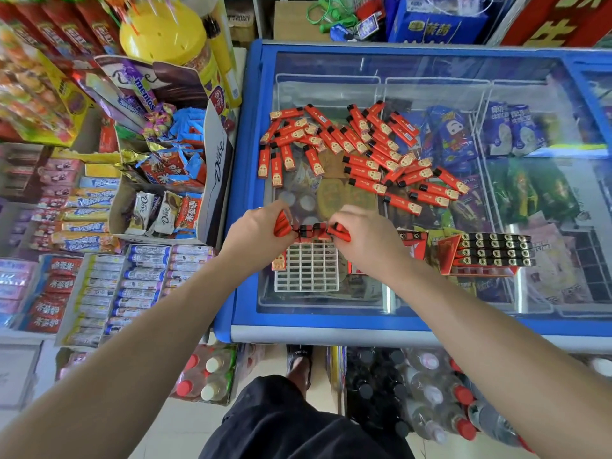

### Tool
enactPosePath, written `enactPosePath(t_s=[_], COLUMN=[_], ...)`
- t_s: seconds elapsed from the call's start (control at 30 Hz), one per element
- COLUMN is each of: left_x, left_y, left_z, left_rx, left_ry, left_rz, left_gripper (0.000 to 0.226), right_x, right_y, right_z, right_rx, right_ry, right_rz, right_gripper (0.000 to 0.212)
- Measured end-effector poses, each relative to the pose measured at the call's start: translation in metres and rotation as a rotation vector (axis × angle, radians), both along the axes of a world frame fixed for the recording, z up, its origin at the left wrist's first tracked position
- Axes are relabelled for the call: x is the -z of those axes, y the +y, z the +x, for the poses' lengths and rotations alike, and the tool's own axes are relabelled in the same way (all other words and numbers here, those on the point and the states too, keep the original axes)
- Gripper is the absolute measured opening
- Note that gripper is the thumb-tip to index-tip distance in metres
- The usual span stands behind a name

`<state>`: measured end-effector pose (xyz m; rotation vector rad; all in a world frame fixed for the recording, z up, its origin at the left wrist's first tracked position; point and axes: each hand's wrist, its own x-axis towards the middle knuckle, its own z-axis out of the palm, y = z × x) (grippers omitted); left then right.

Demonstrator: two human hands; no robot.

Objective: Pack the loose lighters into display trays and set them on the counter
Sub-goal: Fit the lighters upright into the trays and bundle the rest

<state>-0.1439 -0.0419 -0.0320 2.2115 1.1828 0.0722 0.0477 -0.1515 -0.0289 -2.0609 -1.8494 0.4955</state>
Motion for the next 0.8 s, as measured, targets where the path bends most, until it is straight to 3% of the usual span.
enactPosePath(t_s=[0.43, 0.7, 0.8], left_x=[0.006, 0.002, 0.0], left_y=[0.0, 0.0, -0.002], left_z=[0.009, 0.009, 0.01], left_rx=[0.017, 0.01, -0.003], left_ry=[0.041, 0.048, 0.037], left_rz=[0.056, 0.039, 0.026], left_gripper=[0.019, 0.021, 0.017], right_x=[0.029, 0.037, 0.031], right_y=[0.0, -0.003, -0.002], right_z=[-0.014, -0.012, -0.015], right_rx=[-0.053, -0.032, 0.086], right_ry=[-0.153, -0.138, -0.001], right_rz=[0.108, 0.185, 0.218], right_gripper=[0.017, 0.01, 0.01])
